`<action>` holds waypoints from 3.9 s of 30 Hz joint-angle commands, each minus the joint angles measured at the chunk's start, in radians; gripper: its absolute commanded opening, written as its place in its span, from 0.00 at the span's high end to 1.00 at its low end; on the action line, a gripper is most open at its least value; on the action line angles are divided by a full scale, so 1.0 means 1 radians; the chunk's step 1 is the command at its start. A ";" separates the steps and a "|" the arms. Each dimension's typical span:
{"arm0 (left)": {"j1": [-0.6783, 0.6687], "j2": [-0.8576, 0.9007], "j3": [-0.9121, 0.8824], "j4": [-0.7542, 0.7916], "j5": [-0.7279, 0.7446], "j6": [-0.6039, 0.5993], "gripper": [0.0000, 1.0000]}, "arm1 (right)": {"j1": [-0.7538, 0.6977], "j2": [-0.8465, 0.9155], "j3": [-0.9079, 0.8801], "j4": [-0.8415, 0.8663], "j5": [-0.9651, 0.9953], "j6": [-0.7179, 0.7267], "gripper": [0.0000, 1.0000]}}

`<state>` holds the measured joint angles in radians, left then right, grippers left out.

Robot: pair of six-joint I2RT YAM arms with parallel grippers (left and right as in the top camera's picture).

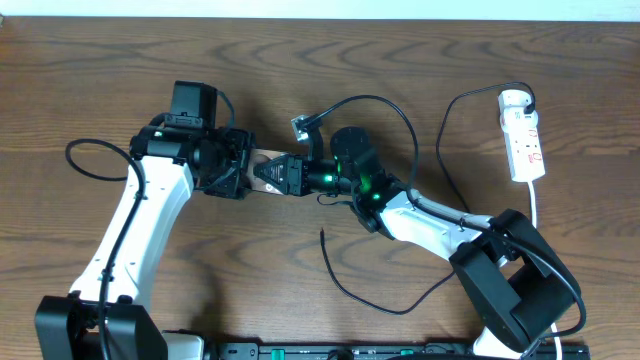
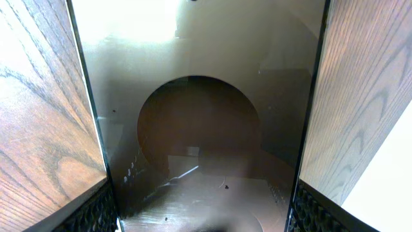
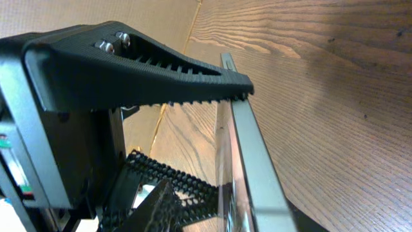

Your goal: Plug charger to phone and switch on socket

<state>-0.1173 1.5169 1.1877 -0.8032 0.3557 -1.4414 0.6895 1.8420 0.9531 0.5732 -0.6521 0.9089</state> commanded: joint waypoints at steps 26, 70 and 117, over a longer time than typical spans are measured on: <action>-0.020 -0.006 0.005 0.005 -0.010 -0.015 0.93 | 0.006 0.002 0.015 -0.001 0.014 -0.012 0.99; 0.200 -0.026 -0.450 1.669 0.404 0.119 0.07 | -0.293 0.002 0.016 0.507 0.145 0.926 0.99; 0.196 -0.026 -0.451 1.594 0.343 0.015 0.93 | -0.076 0.002 0.015 0.364 0.128 0.709 0.99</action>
<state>0.0807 1.5036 0.7265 0.7792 0.6926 -1.4178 0.6010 1.8473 0.9596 0.9474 -0.5339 1.6737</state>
